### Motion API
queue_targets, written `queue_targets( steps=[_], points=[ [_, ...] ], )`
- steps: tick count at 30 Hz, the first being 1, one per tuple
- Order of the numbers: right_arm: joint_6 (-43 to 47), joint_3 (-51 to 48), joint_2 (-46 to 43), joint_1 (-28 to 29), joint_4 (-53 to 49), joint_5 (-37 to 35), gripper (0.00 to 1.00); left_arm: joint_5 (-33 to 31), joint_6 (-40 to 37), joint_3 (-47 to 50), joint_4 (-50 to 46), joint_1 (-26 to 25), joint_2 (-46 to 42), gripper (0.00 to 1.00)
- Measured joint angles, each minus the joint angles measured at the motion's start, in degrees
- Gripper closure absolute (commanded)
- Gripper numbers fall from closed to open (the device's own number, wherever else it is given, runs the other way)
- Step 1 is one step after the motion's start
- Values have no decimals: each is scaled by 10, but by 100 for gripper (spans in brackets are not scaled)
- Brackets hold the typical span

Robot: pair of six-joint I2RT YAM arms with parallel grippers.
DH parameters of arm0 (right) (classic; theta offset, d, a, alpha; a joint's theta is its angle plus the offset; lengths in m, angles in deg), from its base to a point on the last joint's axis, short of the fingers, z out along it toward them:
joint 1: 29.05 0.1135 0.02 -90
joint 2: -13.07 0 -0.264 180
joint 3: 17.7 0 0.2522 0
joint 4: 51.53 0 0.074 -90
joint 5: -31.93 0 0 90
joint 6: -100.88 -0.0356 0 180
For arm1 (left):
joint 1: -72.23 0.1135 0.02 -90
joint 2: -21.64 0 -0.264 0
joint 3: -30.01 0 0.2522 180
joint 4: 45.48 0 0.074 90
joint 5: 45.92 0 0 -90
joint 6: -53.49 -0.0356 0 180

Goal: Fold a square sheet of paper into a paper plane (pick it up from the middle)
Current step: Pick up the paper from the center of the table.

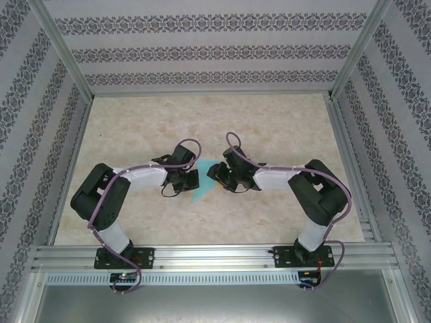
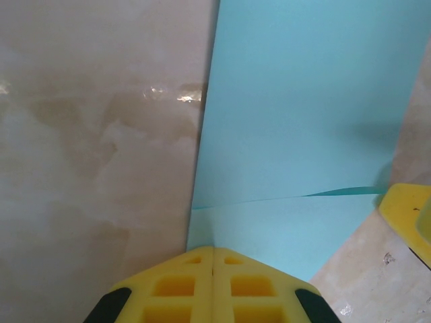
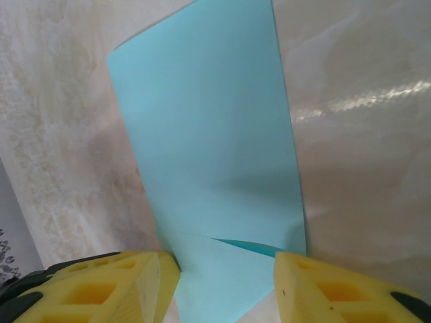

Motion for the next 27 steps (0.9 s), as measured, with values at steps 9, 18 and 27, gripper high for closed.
queue_targets(
  steps=[9, 18, 27],
  points=[
    [0, 0, 0, 0, -21, -17, 51, 3, 0, 1, 2, 2, 0, 96],
    [0, 0, 0, 0, -24, -19, 53, 4, 0, 1, 2, 2, 0, 96],
    [0, 0, 0, 0, 0, -1, 57, 4, 0, 1, 2, 2, 0, 96]
  ],
)
